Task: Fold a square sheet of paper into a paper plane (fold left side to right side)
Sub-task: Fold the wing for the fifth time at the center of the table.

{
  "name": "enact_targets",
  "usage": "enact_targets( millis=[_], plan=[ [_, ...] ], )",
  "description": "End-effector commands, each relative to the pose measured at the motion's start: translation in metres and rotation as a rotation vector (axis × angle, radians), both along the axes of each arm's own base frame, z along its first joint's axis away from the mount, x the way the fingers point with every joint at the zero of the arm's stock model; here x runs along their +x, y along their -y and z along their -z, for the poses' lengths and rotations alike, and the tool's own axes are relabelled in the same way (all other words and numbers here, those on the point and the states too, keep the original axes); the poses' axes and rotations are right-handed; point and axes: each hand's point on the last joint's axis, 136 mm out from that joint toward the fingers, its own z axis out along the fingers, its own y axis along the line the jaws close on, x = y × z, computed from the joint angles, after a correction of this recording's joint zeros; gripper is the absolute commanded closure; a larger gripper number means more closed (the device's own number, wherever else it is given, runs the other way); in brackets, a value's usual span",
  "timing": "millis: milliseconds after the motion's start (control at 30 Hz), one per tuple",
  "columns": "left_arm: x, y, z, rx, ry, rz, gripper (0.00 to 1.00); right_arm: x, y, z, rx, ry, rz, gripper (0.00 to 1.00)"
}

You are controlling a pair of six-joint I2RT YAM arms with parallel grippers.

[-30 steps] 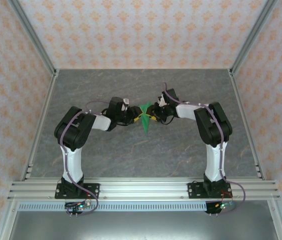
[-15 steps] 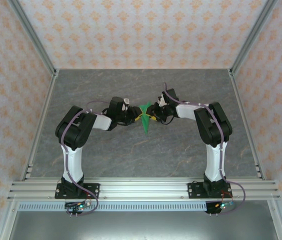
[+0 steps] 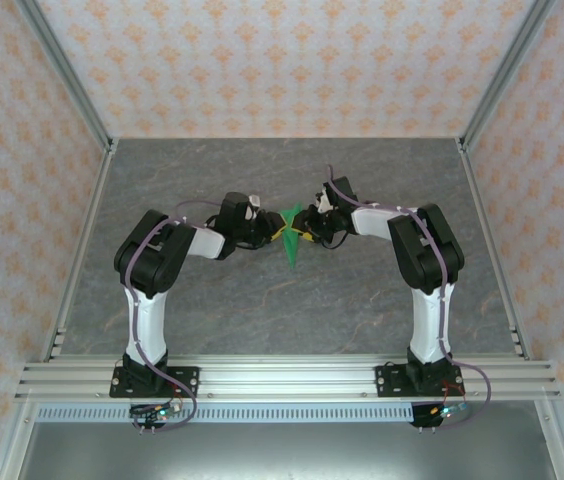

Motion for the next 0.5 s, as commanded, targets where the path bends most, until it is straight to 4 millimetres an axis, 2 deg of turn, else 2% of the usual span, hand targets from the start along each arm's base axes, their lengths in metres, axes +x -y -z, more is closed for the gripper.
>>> enact_targets(
  millis=[0, 200, 367, 467],
  plan=[
    [0.006, 0.008, -0.009, -0.024, 0.026, 0.014, 0.78, -0.016, 0.01, 0.029, -0.086, -0.089, 0.001, 0.64],
    [0.006, 0.009, -0.007, -0.025, 0.025, 0.015, 0.78, -0.016, 0.01, 0.029, -0.087, -0.089, 0.0, 0.64],
    [0.007, 0.009, -0.007, -0.019, 0.03, 0.017, 0.87, -0.016, 0.009, 0.027, -0.081, -0.084, -0.005, 0.64],
    [0.006, 0.006, -0.006, 0.017, 0.031, 0.02, 0.94, -0.011, 0.006, 0.015, -0.06, -0.051, -0.008, 0.62]
  ],
)
